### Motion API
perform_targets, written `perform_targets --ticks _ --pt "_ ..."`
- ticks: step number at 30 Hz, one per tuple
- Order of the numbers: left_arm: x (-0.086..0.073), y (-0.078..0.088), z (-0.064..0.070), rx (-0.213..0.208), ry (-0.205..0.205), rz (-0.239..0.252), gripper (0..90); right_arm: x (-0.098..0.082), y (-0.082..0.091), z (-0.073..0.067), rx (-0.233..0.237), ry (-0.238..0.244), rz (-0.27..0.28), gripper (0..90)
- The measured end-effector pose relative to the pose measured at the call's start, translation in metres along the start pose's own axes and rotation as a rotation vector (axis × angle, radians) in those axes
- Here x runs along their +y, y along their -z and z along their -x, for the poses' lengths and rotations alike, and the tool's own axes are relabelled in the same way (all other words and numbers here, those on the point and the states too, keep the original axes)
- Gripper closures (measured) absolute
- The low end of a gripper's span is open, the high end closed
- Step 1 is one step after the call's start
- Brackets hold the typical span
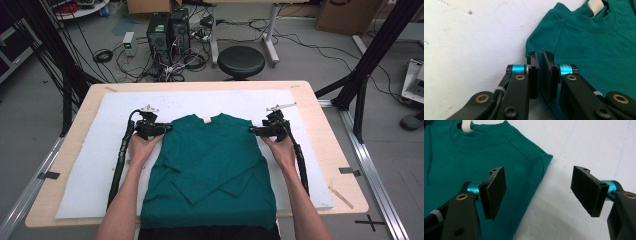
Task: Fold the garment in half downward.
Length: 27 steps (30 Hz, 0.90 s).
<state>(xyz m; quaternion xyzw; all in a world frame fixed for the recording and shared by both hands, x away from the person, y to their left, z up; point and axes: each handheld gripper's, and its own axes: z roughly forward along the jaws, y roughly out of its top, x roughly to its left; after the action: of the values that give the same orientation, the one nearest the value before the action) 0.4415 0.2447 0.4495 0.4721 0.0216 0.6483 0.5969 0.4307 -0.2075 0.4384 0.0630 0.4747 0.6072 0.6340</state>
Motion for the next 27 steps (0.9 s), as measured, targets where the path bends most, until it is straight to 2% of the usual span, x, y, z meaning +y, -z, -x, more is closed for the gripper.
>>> perform_targets --ticks 10,18,23,27 --pt "0.0 0.0 0.0 0.002 -0.003 -0.001 83.8 0.009 -0.028 0.0 -0.021 0.015 -0.06 31.9" --pt "0.0 0.0 0.001 0.004 -0.004 0.001 83.7 0.008 -0.037 -0.001 -0.021 0.015 -0.046 40.4" --pt "0.0 0.0 0.001 0.005 -0.006 0.0 83.7 0.009 -0.039 -0.008 -0.02 0.05 -0.046 54.7" --pt "0.0 0.0 0.0 0.001 -0.003 0.001 83.7 0.009 -0.04 -0.012 -0.067 0.072 -0.042 67.9"
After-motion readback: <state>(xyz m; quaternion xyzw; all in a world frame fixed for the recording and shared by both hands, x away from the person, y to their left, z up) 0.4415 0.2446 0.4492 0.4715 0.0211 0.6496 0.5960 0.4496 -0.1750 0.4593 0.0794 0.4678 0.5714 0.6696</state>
